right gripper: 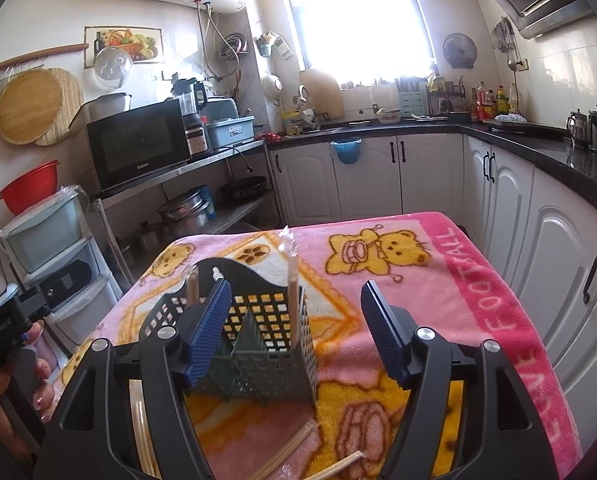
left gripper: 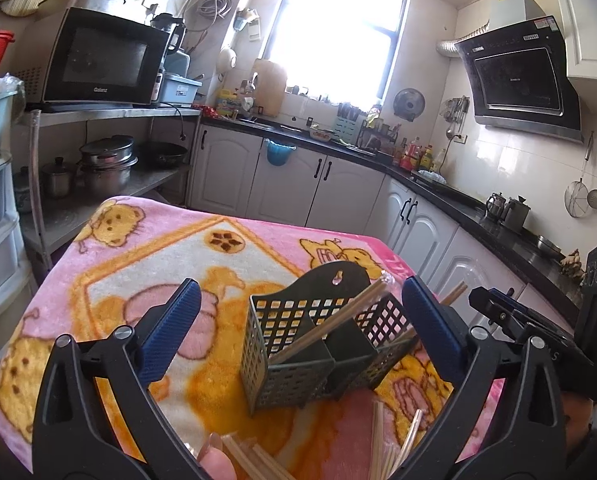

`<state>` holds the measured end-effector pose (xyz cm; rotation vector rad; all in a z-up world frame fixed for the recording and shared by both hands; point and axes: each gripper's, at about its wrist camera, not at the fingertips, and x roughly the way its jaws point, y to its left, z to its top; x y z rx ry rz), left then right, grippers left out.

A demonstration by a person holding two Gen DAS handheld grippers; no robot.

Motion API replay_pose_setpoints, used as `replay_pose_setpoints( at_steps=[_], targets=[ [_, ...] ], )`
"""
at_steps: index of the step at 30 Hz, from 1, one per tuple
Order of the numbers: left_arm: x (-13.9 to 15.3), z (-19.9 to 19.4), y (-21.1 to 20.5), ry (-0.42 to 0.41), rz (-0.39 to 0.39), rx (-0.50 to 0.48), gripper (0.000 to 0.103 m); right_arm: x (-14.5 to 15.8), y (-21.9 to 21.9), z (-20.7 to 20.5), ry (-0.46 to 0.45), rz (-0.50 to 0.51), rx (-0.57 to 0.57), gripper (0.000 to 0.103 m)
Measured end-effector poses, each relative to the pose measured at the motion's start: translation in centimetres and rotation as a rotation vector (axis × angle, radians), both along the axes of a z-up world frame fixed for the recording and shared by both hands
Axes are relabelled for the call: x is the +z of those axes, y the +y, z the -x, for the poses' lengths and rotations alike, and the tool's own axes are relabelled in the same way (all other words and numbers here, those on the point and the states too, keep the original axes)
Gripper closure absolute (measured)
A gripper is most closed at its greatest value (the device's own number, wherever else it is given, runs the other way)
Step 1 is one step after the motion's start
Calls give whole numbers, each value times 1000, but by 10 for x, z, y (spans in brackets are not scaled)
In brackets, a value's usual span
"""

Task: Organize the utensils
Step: 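Withdraw both open grippers from the basket back toward the chopstick pile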

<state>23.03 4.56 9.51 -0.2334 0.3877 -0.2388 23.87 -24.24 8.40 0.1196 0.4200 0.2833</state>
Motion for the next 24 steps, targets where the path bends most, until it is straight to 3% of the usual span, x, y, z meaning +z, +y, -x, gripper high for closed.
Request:
replay_pose_setpoints(
  at_steps=[24],
  targets=[
    [-32, 37, 9, 64, 2, 4, 10, -20, 15, 50, 43, 49, 68, 31]
  ],
)
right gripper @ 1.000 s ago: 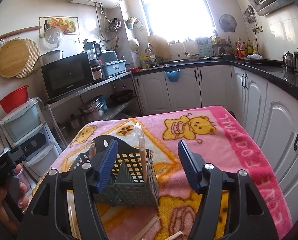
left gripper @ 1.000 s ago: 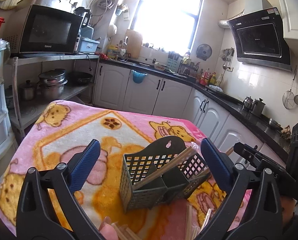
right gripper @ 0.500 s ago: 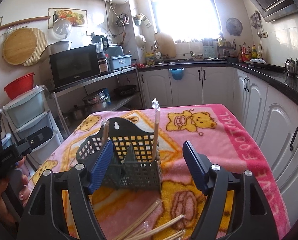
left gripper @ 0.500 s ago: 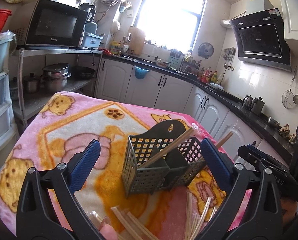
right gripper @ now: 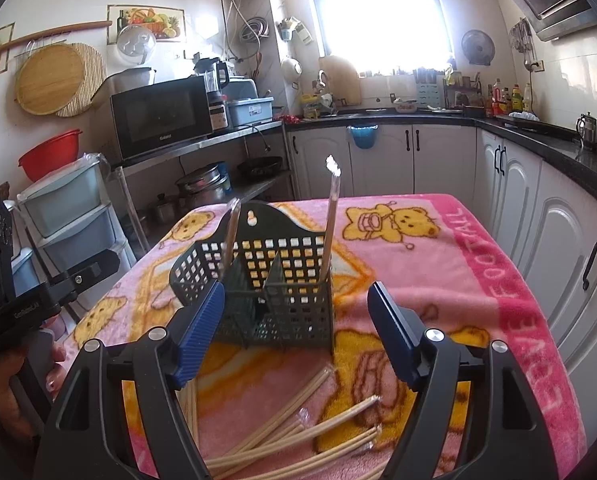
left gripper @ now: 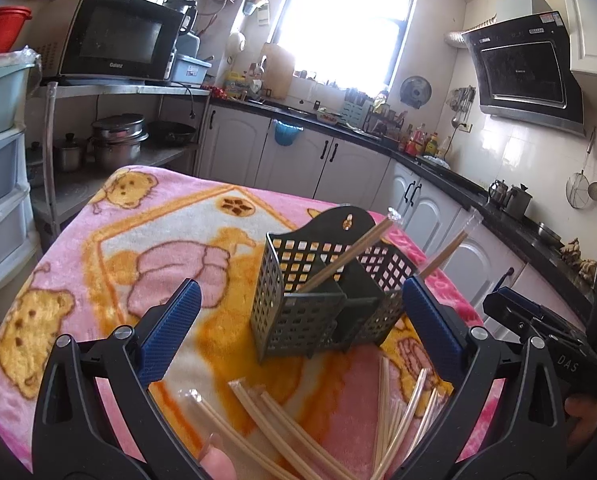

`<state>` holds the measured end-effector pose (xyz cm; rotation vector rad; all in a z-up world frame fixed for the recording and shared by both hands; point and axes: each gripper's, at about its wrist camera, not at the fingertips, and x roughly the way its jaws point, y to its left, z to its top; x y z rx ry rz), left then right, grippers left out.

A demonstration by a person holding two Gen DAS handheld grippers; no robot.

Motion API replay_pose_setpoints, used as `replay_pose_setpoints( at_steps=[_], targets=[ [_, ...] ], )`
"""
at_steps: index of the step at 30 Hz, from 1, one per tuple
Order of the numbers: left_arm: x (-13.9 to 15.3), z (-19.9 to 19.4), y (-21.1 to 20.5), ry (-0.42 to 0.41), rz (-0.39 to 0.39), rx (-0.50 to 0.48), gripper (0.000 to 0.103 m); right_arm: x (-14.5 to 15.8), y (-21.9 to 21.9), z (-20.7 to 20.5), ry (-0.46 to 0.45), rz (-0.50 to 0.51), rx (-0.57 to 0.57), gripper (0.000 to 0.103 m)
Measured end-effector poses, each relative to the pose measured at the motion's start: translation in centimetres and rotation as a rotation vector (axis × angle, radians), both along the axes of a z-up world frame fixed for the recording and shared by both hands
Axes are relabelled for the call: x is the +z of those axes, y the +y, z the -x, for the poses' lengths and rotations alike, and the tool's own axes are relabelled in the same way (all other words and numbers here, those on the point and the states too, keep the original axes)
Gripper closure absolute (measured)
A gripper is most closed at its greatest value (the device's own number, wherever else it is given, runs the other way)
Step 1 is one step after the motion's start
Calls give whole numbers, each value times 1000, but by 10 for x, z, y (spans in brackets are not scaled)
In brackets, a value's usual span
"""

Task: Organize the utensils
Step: 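Withdraw both open grippers from the basket back toward the chopstick pile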

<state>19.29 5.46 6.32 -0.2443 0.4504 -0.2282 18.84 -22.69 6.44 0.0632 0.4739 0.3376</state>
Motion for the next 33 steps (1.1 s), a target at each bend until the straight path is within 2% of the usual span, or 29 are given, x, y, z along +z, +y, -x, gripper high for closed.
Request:
replay_pose_setpoints(
  at_steps=[16, 33],
  targets=[
    [-27, 14, -5, 68, -28, -16, 10, -33, 7, 29, 74, 74, 37, 31],
    [-61, 22, -6, 165, -57, -39, 10, -68, -15, 39, 186, 73, -10, 31]
  ],
)
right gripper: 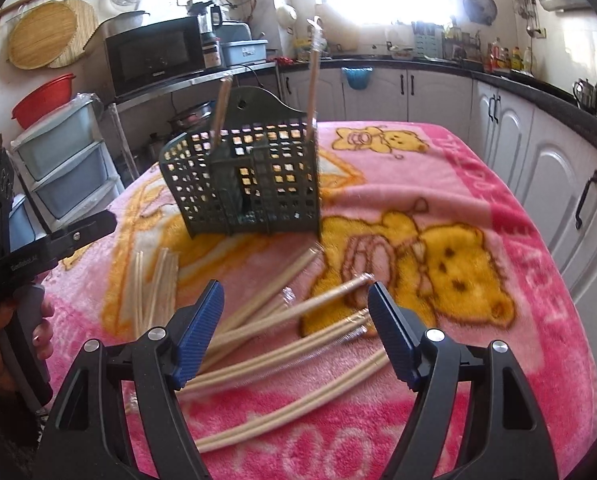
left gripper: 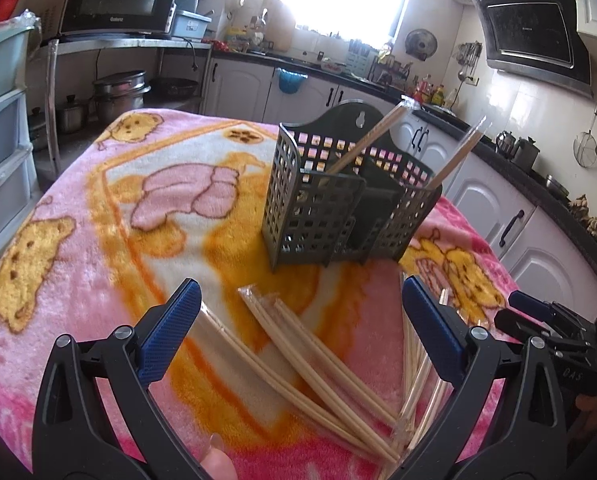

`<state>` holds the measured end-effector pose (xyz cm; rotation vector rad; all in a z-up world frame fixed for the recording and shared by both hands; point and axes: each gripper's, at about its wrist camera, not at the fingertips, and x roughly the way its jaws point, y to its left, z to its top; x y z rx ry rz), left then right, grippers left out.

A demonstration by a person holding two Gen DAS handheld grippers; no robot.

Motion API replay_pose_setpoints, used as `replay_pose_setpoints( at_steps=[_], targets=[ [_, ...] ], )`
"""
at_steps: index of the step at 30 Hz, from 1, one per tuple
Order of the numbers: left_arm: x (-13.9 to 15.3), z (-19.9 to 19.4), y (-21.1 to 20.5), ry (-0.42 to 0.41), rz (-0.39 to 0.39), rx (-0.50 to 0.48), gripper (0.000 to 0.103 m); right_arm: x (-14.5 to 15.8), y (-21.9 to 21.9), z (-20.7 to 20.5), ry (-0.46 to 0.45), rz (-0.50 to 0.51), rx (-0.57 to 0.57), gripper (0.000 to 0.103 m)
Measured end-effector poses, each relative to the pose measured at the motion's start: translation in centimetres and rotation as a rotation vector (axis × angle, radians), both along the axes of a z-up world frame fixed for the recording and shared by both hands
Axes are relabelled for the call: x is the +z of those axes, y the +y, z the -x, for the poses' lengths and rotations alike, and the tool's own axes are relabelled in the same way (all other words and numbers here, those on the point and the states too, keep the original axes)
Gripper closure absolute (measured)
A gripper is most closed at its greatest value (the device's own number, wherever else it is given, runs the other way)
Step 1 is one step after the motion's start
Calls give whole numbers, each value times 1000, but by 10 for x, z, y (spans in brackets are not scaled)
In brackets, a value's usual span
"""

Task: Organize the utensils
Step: 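Withdraw both open grippers from the basket back toward the chopstick pile, then grasp a wrapped chopstick with the left gripper while the right gripper grasps another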

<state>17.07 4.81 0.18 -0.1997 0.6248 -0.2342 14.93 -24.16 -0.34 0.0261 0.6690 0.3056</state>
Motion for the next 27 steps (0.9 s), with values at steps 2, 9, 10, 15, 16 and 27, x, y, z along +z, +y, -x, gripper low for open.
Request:
replay_pose_setpoints(
  at_steps=[2, 9, 10, 15, 16, 27],
  targets=[
    [-3, 0, -1, 12, -7, -5, 10, -2, -3, -1, 6, -2, -11, 31],
    [-15, -4, -4, 53, -25, -20, 10, -8, -13, -4, 23, -9, -40, 31],
    [-17, -5, -4, 60, -26, -22, 10, -9, -14, -5, 26, -8, -43, 31],
    [-26, -12, -3, 102, -11, -36, 10, -13, -18, -11, 42, -13, -54, 31],
    [-29, -14, -2, 114, 4, -40, 10, -14, -19, -13, 47, -16, -59, 31],
    [-40, -52, 14, 193, 70, -39, 37, -23, -27, -34, 77, -14, -84, 31]
  ],
)
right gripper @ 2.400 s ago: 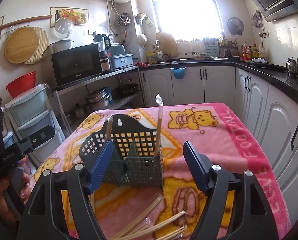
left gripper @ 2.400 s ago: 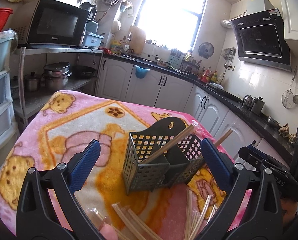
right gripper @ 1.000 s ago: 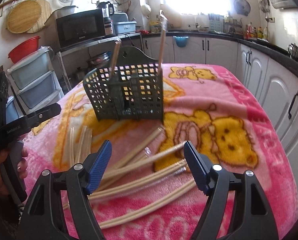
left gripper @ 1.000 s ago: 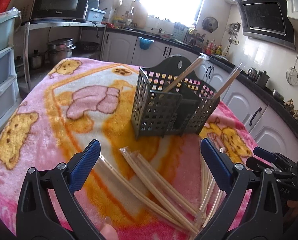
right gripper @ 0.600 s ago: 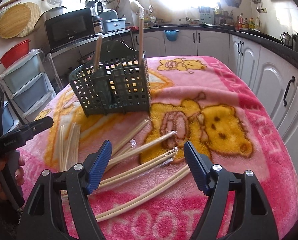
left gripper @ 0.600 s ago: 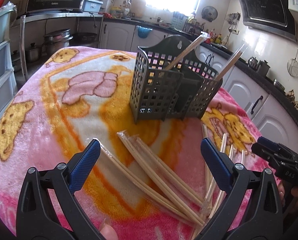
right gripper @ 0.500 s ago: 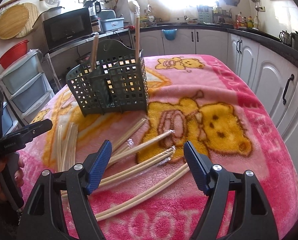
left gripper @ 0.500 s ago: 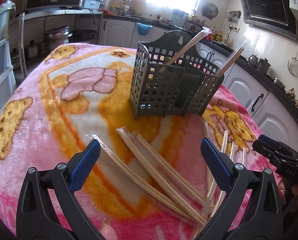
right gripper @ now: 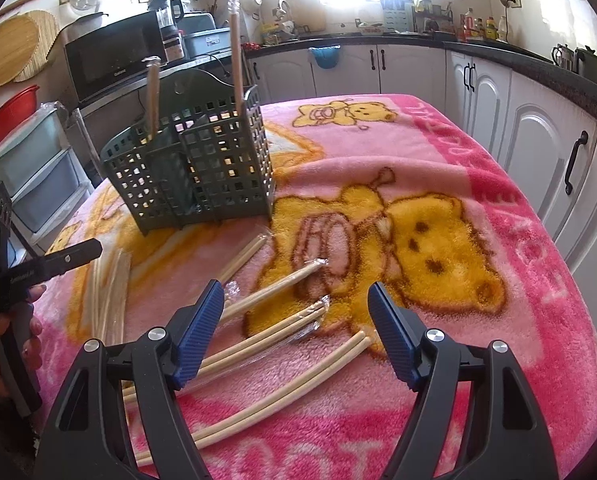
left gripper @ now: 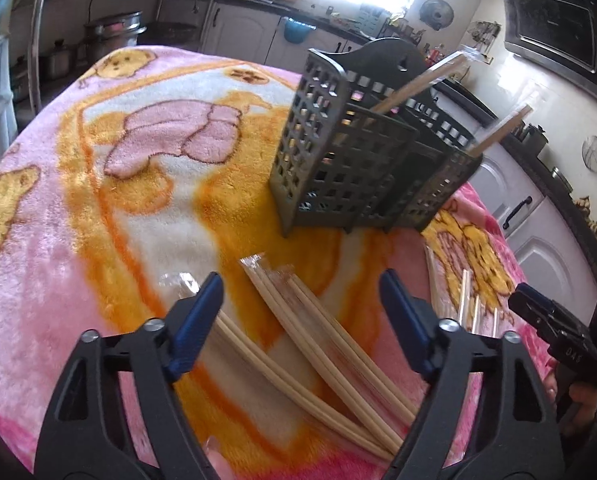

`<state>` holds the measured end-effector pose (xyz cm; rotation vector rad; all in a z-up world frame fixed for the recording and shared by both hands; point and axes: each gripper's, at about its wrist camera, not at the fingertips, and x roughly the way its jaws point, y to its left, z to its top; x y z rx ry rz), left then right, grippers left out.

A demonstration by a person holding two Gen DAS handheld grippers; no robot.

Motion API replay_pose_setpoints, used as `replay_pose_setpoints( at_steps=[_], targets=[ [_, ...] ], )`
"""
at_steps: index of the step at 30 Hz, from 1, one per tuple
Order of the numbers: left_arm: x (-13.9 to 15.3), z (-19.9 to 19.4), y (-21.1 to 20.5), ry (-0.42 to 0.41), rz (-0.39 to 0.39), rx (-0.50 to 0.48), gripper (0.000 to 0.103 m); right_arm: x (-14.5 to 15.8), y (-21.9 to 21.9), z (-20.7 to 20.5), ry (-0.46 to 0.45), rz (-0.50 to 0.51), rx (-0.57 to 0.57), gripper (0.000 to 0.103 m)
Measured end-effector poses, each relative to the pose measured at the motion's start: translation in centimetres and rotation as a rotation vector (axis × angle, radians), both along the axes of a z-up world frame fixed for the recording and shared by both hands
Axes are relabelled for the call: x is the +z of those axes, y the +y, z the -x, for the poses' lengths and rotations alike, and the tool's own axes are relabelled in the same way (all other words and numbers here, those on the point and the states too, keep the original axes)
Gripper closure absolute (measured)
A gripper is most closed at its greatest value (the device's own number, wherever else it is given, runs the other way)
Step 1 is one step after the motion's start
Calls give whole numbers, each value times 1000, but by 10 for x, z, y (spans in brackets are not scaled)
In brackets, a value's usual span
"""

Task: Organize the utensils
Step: 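Grasp a wrapped chopstick with the left gripper while the right gripper grasps another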

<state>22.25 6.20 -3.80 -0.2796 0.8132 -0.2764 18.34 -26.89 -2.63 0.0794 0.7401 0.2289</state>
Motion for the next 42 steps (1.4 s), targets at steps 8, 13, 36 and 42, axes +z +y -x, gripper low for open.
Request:
replay_pose_setpoints(
  at_steps=[8, 13, 36, 42],
  targets=[
    [-15, -27, 12, 88, 51, 21, 56, -6, -3, -13, 26, 3, -12, 31],
    [-23, -34, 13, 115, 64, 14, 68, -9, -4, -23, 60, -24, -6, 33],
    [-31, -46, 28, 135, 106, 23, 99, -36, -6, -83, 261, -142, -76, 85],
    [-28, -42, 30, 120, 124, 12, 99, -31, -7, -82, 231, -188, -71, 92]
  ],
)
